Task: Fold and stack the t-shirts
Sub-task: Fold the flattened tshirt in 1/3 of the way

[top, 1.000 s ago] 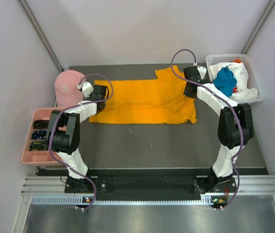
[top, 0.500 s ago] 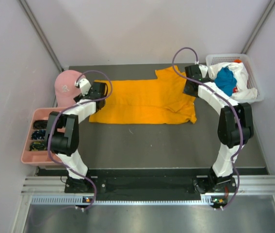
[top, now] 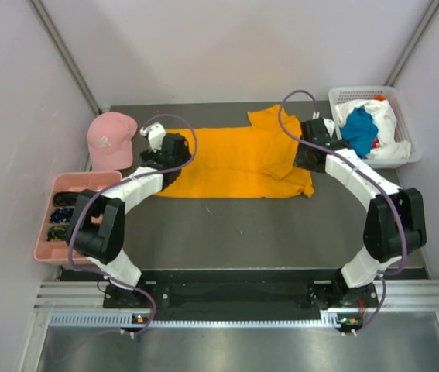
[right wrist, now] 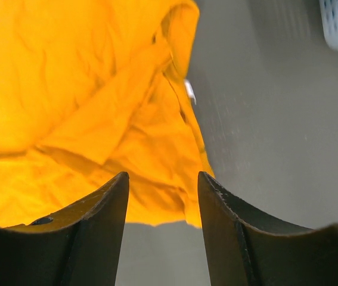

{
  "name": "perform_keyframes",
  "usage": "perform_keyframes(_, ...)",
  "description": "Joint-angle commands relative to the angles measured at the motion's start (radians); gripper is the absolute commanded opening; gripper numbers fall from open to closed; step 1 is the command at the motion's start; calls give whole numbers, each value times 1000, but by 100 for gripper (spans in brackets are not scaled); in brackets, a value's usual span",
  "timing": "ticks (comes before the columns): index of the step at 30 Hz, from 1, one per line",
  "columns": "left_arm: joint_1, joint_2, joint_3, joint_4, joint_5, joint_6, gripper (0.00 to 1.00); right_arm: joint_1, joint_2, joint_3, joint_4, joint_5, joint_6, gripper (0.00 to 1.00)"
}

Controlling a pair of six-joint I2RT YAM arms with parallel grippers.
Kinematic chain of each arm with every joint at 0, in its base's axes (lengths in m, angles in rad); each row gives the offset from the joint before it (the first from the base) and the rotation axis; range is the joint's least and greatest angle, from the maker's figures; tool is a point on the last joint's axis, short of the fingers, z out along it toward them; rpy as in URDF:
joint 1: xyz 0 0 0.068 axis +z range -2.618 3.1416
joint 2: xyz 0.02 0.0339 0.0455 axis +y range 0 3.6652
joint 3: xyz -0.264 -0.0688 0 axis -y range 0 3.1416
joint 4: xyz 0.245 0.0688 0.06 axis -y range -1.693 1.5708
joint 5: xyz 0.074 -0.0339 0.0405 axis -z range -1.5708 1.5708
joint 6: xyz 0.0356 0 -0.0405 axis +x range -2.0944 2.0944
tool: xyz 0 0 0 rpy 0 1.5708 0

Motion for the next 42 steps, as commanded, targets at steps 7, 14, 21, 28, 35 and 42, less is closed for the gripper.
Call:
perform_keyframes(7, -367, 104, 60, 180, 150, 57, 99, 17, -220, -169, -64, 8, 62, 50)
perform_keyframes(14, -477, 223, 92, 252, 189, 65, 99, 17, -299, -260, -73, 16, 89, 50)
perform_keyframes(21, -484, 283, 115, 264, 200, 65, 99, 17, -291, -298, -55, 3, 99, 50)
perform_keyframes(28, -484, 304, 120, 255, 200, 66, 99, 17, -268, -331, -24, -12, 108, 49)
perform_keyframes(35, -482, 301, 117, 244, 187, 68, 99, 17, -198, -337, 19, -15, 106, 47)
perform_keyframes(42, -482, 303, 117, 243, 175, 66, 99, 19, -164, -321, 42, -17, 102, 44)
